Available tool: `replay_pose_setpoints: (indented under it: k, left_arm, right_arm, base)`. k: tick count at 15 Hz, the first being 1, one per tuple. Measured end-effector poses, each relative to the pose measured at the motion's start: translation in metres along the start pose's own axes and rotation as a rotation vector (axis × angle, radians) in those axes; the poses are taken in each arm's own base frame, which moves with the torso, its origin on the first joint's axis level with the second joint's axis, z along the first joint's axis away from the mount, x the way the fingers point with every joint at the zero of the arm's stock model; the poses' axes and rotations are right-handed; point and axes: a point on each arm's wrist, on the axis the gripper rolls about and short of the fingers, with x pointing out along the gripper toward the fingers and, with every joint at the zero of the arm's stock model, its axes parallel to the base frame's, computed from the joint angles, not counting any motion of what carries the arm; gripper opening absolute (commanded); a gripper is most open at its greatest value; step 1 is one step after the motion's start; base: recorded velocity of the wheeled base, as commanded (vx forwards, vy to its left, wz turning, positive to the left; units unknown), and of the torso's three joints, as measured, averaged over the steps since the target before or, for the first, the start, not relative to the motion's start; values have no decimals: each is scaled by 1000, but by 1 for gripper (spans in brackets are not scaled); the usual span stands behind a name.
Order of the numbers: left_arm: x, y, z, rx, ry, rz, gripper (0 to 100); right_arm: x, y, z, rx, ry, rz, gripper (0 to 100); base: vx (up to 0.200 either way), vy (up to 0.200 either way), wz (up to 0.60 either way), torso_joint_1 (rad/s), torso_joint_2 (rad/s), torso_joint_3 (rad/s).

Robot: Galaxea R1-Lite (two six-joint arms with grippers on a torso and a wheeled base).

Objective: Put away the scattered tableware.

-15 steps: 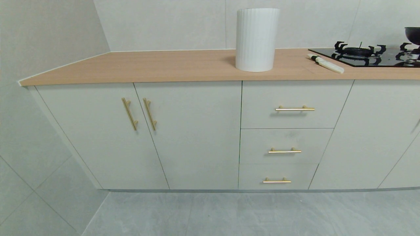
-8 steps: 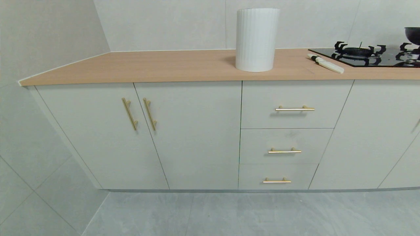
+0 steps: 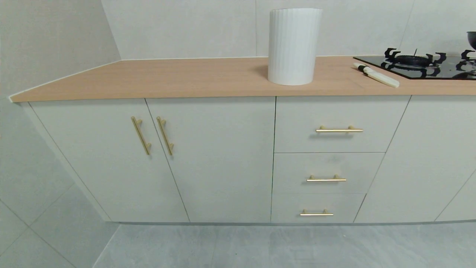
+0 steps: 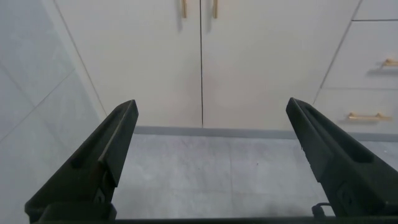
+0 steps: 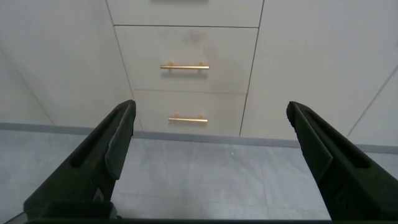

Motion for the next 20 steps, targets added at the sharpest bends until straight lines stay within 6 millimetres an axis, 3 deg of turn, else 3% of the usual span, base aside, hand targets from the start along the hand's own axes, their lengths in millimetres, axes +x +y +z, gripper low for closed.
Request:
replay_pose_setpoints:
  k: [15, 20]
  left_arm:
    - [0, 0, 0, -1, 0, 0, 100]
    - [0, 0, 0, -7, 0, 0, 100]
  right_arm:
    - [0, 0, 0, 0, 2, 1, 100]
    - [0, 0, 0, -1, 2, -1, 100]
  base:
    - [200, 0, 0, 3, 3, 4]
    - [0, 0, -120, 0, 0, -1]
